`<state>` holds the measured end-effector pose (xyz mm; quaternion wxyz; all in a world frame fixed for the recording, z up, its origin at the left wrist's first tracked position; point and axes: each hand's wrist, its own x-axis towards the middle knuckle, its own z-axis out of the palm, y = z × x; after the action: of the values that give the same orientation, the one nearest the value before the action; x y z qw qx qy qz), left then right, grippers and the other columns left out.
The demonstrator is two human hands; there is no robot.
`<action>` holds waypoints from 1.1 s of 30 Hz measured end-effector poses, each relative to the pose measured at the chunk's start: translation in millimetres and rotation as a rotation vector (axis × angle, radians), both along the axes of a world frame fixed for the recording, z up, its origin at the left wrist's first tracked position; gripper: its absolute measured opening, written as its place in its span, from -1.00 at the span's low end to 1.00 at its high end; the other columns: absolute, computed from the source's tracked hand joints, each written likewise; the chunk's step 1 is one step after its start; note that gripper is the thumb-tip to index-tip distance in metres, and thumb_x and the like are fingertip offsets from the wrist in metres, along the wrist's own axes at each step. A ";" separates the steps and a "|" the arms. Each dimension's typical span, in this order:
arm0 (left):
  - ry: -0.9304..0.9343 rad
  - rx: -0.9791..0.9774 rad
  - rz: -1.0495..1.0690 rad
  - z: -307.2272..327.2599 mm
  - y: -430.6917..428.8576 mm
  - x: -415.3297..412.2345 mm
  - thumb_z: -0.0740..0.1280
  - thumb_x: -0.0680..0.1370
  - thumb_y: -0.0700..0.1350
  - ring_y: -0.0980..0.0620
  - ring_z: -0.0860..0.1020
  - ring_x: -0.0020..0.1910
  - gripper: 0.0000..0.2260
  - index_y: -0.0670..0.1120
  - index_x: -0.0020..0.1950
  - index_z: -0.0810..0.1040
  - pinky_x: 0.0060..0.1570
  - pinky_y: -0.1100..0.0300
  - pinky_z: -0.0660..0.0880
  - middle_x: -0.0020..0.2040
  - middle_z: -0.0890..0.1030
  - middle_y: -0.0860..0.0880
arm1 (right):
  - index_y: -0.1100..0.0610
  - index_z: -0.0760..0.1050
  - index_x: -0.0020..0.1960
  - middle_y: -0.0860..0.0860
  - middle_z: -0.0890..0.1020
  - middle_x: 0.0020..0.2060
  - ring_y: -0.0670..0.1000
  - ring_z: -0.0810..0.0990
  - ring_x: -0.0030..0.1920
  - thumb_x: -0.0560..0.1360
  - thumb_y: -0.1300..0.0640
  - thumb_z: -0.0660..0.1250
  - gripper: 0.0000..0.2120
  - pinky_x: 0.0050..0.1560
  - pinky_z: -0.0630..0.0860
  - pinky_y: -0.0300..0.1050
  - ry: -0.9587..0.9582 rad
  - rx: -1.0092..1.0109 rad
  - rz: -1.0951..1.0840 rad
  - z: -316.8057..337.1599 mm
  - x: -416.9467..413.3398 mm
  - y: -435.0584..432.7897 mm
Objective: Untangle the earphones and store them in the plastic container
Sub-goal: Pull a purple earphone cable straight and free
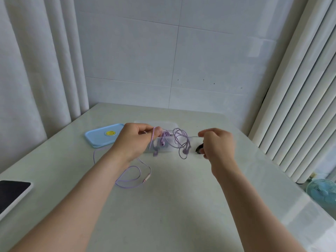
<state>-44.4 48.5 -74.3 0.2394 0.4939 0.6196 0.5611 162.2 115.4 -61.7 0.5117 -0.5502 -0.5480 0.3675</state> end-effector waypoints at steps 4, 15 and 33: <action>-0.056 -0.106 -0.190 4.6 -4.4 3.9 0.35 0.70 -0.04 0.08 0.22 -0.45 -0.78 -0.10 0.02 0.76 -0.36 0.20 0.22 -0.51 0.37 0.17 | 0.33 0.53 -0.24 0.07 0.43 -0.39 0.08 0.35 -0.30 0.40 0.18 0.26 -0.80 -0.26 0.27 -0.07 -0.425 0.059 0.006 -9.4 -3.6 -2.2; -0.055 -0.068 -0.350 15.5 -13.2 11.9 0.38 0.68 -0.01 0.05 0.12 -0.46 -0.73 -0.16 -0.10 0.68 -0.44 0.22 0.11 -0.47 0.26 0.07 | -0.30 0.33 0.54 0.00 0.62 0.28 0.02 0.69 -0.18 0.51 0.30 0.26 -0.27 0.08 0.68 0.13 -0.286 0.175 0.774 -15.1 -9.3 -9.8; 0.413 0.106 0.520 -12.1 8.2 -14.2 0.40 0.63 0.11 -0.19 0.53 -0.17 -0.77 0.02 -0.14 0.64 -0.21 0.04 0.44 -0.31 0.59 0.01 | 0.11 0.35 -0.33 0.07 0.72 -0.35 0.14 0.72 -0.09 0.70 -0.01 0.06 -0.55 -0.19 0.47 -0.06 0.470 -0.073 0.001 7.7 0.7 -2.7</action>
<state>-58.6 56.7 -86.4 -0.0686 0.4344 0.7302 0.5229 162.9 112.7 -54.0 0.6050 -0.4672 -0.4005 0.5053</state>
